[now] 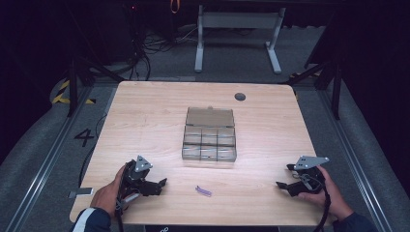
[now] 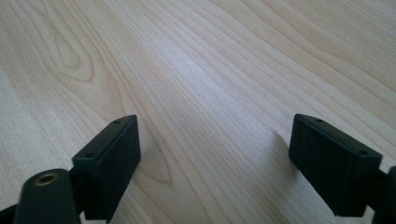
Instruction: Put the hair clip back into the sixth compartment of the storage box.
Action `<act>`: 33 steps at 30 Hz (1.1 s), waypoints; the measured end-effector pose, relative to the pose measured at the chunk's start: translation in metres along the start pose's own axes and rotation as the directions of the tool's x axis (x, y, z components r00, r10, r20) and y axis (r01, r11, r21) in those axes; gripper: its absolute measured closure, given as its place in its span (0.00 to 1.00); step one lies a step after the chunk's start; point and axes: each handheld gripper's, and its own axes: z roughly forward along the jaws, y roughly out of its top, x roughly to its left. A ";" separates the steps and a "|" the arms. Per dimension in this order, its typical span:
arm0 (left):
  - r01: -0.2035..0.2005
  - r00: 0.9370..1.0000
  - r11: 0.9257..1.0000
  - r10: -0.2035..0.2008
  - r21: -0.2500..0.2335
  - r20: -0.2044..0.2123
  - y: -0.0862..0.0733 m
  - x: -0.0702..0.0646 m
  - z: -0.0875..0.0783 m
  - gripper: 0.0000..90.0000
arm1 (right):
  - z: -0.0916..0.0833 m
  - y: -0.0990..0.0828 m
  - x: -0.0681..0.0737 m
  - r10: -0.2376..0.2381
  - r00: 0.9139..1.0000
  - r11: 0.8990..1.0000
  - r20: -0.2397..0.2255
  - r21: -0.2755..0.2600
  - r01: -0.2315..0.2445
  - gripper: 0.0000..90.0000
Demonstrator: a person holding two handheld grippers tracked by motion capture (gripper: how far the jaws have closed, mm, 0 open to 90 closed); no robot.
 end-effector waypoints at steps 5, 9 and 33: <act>0.000 1.000 1.000 0.000 0.000 0.000 0.000 0.000 0.000 0.00 | 0.000 0.007 0.002 -0.019 1.000 0.999 -0.011 0.031 0.020 0.25; 0.001 1.000 1.000 -0.001 0.000 0.000 0.000 0.000 0.000 0.00 | -0.001 0.016 0.005 -0.042 0.999 0.998 -0.027 0.047 0.044 0.26; 0.000 1.000 1.000 0.000 0.000 0.000 0.000 0.000 0.000 0.00 | 0.017 0.095 0.054 -0.228 0.966 0.968 -0.123 0.076 0.239 0.29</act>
